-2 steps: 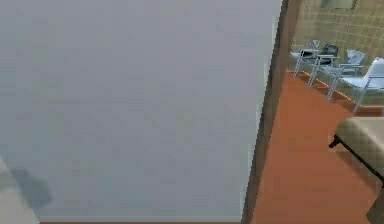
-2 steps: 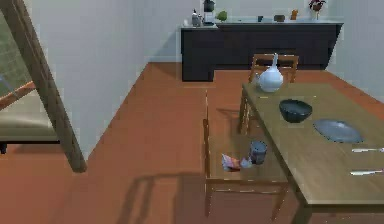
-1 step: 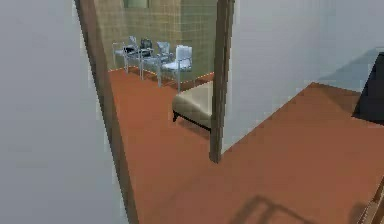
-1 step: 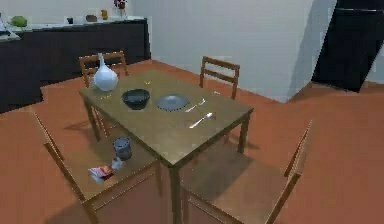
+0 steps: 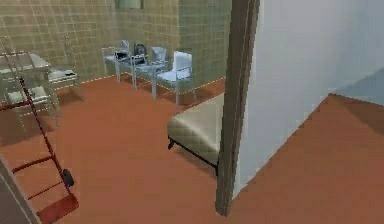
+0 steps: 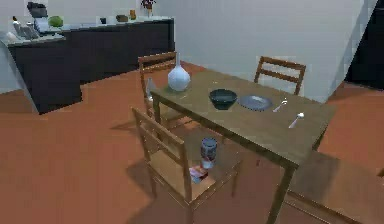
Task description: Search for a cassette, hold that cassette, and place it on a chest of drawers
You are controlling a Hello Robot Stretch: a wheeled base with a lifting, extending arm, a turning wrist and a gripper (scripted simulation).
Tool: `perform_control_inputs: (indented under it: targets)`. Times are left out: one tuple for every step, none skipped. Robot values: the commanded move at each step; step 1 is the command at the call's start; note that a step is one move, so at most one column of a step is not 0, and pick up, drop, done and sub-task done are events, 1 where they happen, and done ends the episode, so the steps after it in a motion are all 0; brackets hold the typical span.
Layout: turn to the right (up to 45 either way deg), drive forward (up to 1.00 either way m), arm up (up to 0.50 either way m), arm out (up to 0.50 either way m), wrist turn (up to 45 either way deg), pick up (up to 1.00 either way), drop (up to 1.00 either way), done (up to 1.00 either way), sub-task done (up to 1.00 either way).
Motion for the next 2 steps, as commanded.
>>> perform_control_inputs:
  targets:
    - [36.0, 0.00, 0.00, 0.00, 0.0, 0.00, 0.00, 0.00, 0.00]
    - [0.0, 0.30, 0.00, 0.00, 0.0, 0.00, 0.00, 0.00, 0.00]
